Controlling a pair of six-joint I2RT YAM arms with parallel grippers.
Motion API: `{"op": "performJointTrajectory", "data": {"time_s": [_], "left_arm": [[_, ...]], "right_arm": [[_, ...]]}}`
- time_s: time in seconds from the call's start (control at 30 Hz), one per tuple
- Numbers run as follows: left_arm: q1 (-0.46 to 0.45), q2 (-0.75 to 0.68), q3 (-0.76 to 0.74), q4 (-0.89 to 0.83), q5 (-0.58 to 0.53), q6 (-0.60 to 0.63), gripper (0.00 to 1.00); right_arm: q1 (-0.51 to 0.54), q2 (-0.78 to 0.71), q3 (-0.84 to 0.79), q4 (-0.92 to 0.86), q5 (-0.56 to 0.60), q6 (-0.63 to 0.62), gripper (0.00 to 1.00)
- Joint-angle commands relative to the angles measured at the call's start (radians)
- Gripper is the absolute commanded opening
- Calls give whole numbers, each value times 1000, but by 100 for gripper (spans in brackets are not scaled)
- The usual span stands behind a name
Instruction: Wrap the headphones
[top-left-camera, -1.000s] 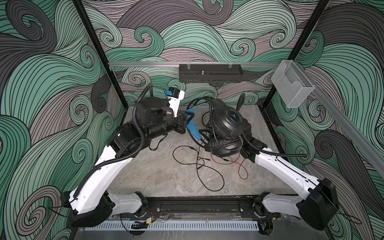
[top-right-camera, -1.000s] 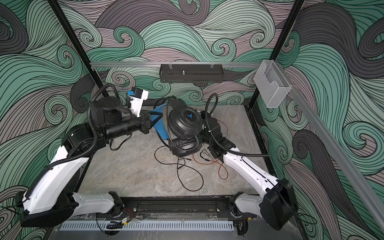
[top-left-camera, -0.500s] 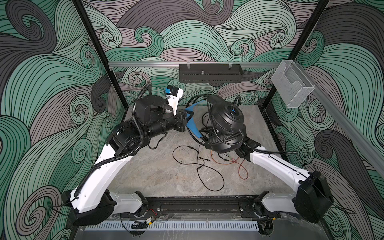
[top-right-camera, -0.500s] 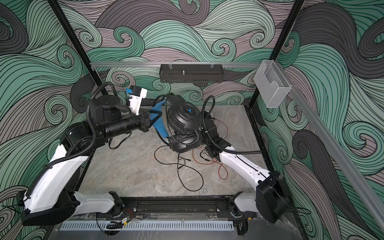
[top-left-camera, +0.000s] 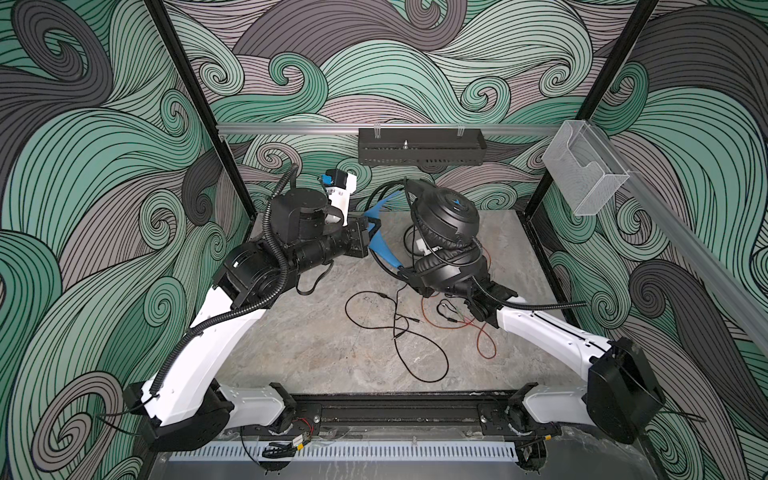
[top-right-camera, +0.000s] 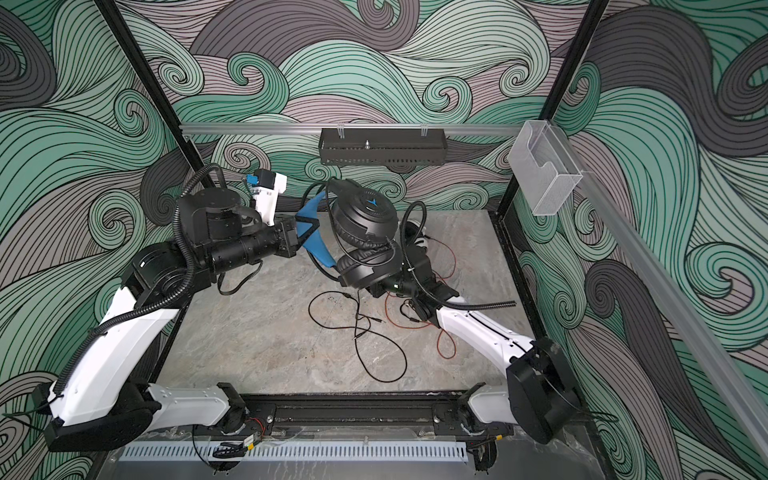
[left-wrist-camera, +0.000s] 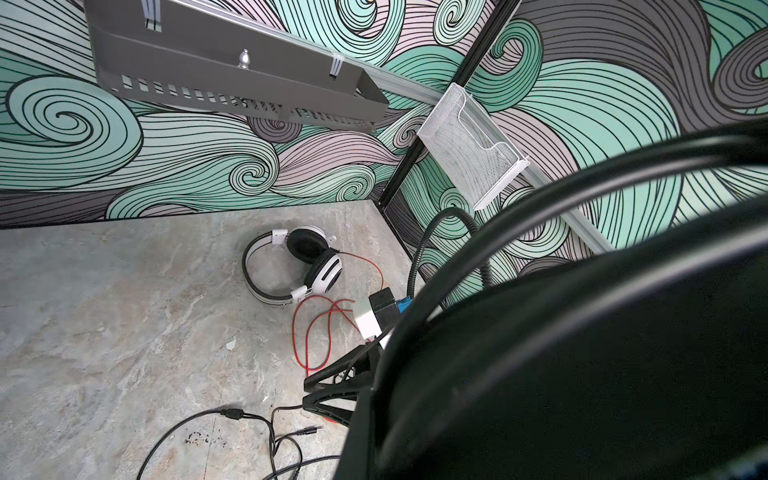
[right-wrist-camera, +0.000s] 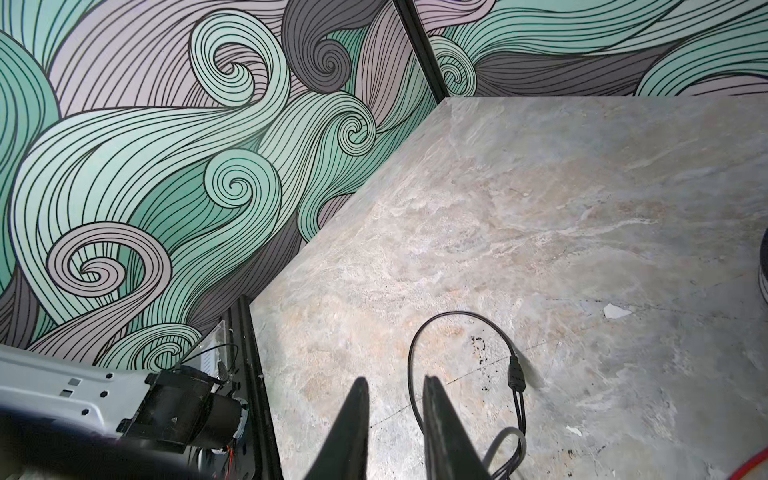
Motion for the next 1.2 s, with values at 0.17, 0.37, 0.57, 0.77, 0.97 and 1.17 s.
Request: {"op": "performJointTrajectory", "data": {"time_s": [0.17, 0.37, 0.57, 0.77, 0.97, 1.17], "left_arm": [[24, -49, -18, 103, -14, -90, 0], [53, -88, -73, 148, -113, -186, 0], [68, -76, -82, 167, -201, -225, 0], [74, -59, -84, 160, -358, -231, 0], [79, -27, -87, 151, -500, -194, 0], [80, 3, -113, 150, -612, -152, 0]], "right_arm": [[1, -31, 0, 5, -12, -16, 19], [6, -60, 4, -131, 28, -83, 0], [39, -144, -2, -300, 109, -198, 0], [123, -249, -12, -453, 246, -295, 0], [253, -299, 27, -587, 398, -386, 0], [370, -293, 120, -734, 526, -466, 0]]}}
